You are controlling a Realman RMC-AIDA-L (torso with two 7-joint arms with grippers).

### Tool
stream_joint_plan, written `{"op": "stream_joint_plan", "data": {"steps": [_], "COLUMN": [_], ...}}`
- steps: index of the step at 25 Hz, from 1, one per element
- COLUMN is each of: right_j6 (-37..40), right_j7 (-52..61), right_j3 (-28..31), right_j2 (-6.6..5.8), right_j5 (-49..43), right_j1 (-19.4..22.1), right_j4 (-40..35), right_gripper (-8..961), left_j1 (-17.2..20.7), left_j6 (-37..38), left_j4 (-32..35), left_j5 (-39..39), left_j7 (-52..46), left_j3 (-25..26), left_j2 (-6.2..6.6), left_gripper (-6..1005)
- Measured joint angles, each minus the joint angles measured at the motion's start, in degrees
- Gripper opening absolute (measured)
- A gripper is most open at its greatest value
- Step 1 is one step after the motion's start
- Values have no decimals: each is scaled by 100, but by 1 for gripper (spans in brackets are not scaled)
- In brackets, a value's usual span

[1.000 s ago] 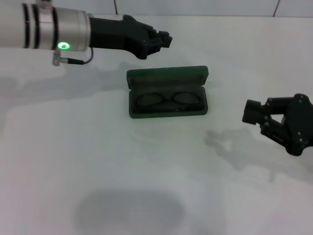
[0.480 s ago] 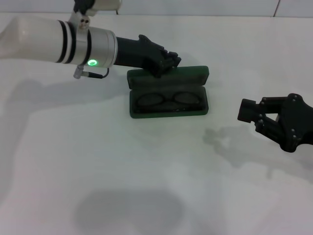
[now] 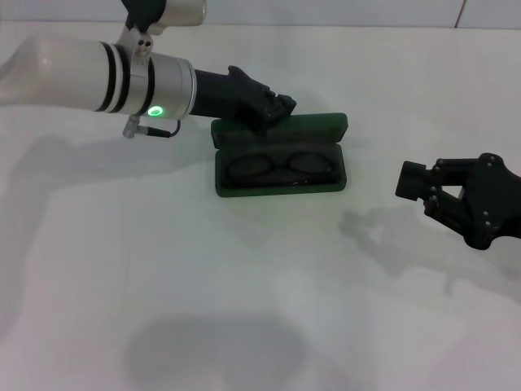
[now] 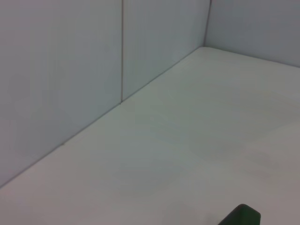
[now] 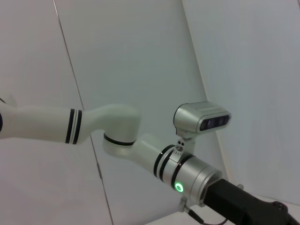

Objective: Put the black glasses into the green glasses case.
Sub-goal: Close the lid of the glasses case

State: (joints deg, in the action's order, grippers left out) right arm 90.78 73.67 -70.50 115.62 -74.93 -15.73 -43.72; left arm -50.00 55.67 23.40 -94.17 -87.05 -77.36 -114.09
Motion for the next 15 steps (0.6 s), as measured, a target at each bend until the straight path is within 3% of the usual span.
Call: {"op": "stream_joint_plan", "data": {"steps": [10,15], "right_j6": [-44,-24], "right_j7": [-63,-65], "right_j3": [1,1], "right_j2": [-5,-5], "right_j5": [6,-2], "right_j1": [0,0], "right_j4": [5,5], "right_gripper": [187,191], "left_j1": [113,223], "left_j6": [440,641], "left_j4": [3,5], "left_j5": [-9,-89], "left_j7": [-14,-12], "left_j3": [-1,-19], "left_j2": [-32,-147], "left_gripper": [38,49]}}
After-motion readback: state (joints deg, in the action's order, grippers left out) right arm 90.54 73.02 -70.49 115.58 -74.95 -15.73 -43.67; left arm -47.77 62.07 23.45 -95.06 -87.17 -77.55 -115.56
